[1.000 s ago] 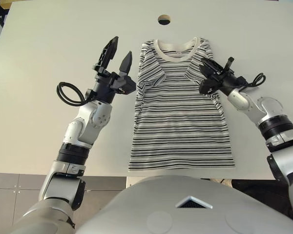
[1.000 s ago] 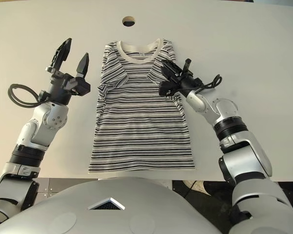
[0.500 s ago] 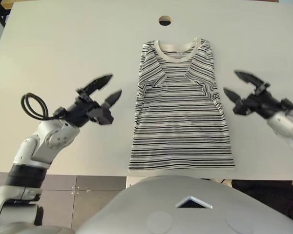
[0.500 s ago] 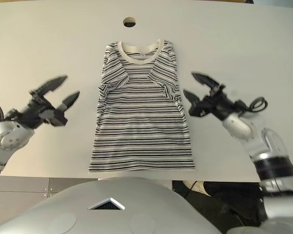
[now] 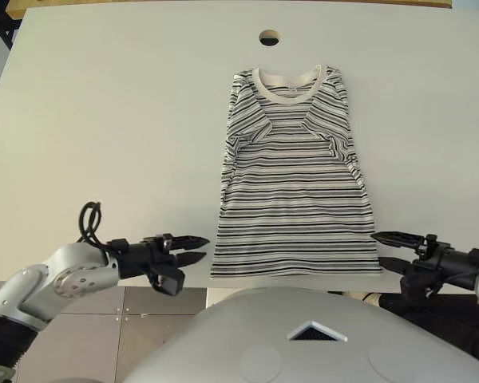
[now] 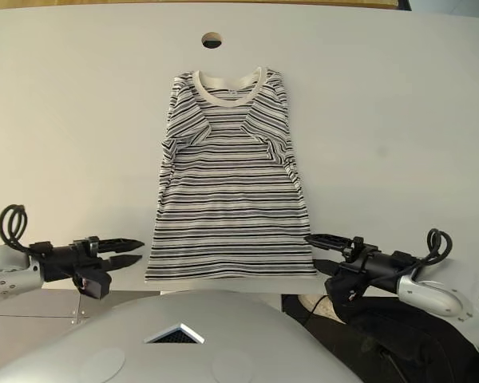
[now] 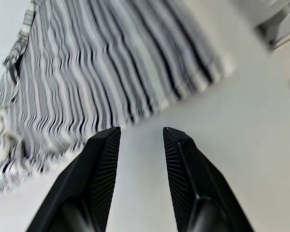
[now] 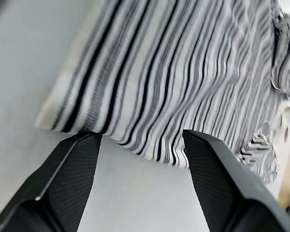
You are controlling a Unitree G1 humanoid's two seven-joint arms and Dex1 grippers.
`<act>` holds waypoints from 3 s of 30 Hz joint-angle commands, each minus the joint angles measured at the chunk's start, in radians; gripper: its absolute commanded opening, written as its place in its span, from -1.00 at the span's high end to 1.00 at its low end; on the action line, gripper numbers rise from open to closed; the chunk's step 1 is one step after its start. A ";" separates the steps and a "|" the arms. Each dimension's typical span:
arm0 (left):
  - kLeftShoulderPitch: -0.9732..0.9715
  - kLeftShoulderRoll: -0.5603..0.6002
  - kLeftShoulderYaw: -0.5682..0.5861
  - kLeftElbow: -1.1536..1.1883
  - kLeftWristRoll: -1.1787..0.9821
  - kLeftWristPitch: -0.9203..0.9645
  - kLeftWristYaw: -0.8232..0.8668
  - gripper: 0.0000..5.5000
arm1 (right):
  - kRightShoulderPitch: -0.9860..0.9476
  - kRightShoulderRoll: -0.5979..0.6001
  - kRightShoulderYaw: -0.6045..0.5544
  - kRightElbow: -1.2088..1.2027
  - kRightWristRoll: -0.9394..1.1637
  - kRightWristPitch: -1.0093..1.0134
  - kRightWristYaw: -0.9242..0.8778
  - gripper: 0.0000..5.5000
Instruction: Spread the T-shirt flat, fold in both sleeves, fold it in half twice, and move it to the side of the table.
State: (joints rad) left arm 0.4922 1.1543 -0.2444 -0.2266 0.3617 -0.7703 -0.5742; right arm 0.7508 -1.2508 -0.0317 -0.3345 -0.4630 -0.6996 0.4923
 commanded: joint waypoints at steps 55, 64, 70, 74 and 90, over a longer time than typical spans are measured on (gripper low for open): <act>-0.867 -0.716 0.009 0.921 -0.084 0.113 0.335 0.96 | -1.072 0.755 0.218 0.838 -0.003 0.268 -0.473 0.95; -1.171 -0.830 -0.057 1.388 0.057 0.168 0.499 0.81 | -1.288 0.854 0.283 1.216 -0.064 0.236 -0.624 0.84; -1.186 -0.852 -0.013 1.478 0.018 0.208 0.502 0.48 | -1.398 0.891 0.323 1.398 -0.067 0.214 -0.624 0.46; -1.198 -0.864 0.029 1.504 -0.019 0.247 0.499 0.26 | -1.435 0.899 0.325 1.459 -0.059 0.216 -0.629 0.21; -1.298 -0.961 0.271 1.528 -0.257 0.393 0.442 -0.58 | -1.112 0.737 0.246 0.898 0.065 0.126 -0.443 -0.19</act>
State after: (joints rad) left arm -0.7899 0.1571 0.0076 1.2945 0.1026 -0.3872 -0.1702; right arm -0.4351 -0.4645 0.1955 0.6812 -0.3670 -0.5813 -0.0056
